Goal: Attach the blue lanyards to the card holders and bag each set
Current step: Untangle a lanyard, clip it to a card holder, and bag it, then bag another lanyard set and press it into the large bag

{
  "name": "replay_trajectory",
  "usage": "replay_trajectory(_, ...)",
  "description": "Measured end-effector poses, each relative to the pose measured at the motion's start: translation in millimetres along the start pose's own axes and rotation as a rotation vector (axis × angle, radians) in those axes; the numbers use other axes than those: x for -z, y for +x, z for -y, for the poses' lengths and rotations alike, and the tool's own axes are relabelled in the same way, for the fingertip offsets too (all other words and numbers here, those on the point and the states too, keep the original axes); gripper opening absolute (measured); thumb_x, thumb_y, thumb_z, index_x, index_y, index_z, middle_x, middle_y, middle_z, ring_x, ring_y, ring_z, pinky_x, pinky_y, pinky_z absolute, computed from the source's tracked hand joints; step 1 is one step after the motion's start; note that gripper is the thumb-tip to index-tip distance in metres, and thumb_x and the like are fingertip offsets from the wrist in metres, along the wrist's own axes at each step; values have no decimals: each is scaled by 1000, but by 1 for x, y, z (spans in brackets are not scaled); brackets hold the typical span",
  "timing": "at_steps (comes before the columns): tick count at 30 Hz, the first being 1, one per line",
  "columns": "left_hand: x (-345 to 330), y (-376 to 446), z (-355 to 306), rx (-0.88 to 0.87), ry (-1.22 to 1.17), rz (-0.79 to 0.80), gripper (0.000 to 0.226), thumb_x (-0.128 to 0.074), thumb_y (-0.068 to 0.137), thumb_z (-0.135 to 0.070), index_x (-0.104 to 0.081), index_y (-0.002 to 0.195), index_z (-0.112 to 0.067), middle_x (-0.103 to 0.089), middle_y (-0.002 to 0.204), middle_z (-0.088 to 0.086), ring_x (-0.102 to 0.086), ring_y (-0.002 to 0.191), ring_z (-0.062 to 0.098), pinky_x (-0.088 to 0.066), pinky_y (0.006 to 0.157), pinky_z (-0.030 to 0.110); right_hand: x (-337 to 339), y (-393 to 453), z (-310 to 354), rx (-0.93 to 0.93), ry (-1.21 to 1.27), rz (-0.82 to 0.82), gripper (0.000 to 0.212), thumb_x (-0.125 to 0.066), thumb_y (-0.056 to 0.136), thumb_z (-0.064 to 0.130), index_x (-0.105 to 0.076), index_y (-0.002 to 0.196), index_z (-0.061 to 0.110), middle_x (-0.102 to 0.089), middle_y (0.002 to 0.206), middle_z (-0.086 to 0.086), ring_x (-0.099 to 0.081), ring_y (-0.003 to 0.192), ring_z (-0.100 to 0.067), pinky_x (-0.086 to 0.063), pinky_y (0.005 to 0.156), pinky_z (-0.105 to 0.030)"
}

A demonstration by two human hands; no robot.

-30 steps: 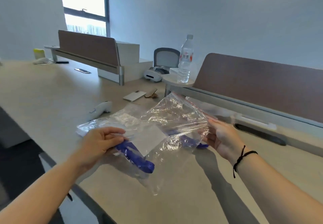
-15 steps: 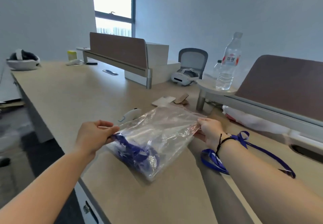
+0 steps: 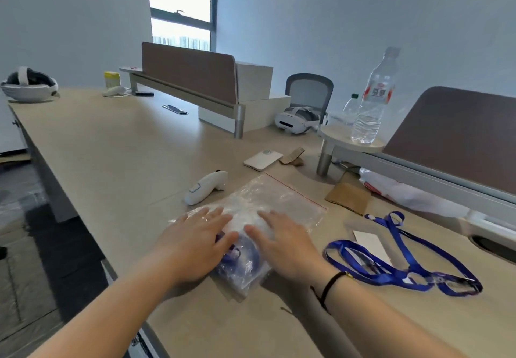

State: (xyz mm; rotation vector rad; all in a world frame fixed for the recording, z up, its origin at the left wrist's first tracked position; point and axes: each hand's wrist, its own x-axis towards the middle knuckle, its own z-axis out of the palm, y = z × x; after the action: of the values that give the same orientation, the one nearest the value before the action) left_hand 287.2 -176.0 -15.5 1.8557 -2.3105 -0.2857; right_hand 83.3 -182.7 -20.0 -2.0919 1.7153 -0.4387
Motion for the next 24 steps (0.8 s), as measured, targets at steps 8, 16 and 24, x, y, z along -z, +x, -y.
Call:
replay_trajectory(8,-25,-17,12,-10,-20,-14,90,-3,80,-85,-6,159,-42,7,166,-21,15,152,5,-2,126,36,-25,-4,-6,43,-289,93,93,-7,79,92,5,157,42,6,168,7,8,154,-15,6,124,-46)
replay_trajectory(16,-23,-15,11,6,36,15,82,-12,89,-81,-5,159,-40,5,167,-16,12,154,9,0,127,42,-20,-8,-3,50,-222,80,85,-15,86,84,2,158,41,3,168,7,6,154,-15,5,124,-46)
replay_trajectory(24,-8,-28,-44,-111,-33,-239,76,-5,90,-73,-33,152,-38,-17,167,-12,-5,155,9,0,125,38,23,-68,-41,29,80,-106,74,-55,94,57,-19,155,40,-11,166,14,-11,153,-12,-19,122,-42)
